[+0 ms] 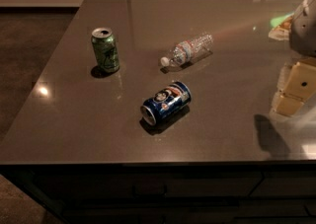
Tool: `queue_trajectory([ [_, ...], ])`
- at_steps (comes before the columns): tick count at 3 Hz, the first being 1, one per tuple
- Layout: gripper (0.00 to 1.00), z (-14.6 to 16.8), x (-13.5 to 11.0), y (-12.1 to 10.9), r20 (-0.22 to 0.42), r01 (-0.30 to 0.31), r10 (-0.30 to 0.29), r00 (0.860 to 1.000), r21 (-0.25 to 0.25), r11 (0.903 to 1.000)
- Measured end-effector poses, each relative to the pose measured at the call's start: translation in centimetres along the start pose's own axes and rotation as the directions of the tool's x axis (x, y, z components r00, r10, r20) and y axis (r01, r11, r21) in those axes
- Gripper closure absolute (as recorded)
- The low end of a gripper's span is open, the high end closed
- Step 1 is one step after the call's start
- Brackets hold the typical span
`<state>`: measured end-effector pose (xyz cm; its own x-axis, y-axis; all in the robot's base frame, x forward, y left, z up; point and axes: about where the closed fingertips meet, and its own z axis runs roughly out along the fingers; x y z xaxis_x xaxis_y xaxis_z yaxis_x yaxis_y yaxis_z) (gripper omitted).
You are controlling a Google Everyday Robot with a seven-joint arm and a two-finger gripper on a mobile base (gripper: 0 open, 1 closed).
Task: Place pepsi can upright
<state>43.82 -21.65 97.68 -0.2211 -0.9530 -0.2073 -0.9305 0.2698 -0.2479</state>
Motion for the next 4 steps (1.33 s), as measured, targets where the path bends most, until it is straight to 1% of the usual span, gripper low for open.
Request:
queue_trajectory([
  [1,0.00,0.0,0.0,0.0,0.000,0.000,0.000,1.000,0.000,1.0000],
  [2,0.00,1.3,-2.0,-0.9,0.024,0.049,-0.049,0.999,-0.028,0.9984],
  [3,0.00,5.0,-6.5,-2.1,0.078,0.198,-0.192,0.978,-0.081,0.9769],
  [4,0.00,7.6,-9.3,-2.0,0.115,0.321,-0.309,0.944,-0.106,0.9412],
])
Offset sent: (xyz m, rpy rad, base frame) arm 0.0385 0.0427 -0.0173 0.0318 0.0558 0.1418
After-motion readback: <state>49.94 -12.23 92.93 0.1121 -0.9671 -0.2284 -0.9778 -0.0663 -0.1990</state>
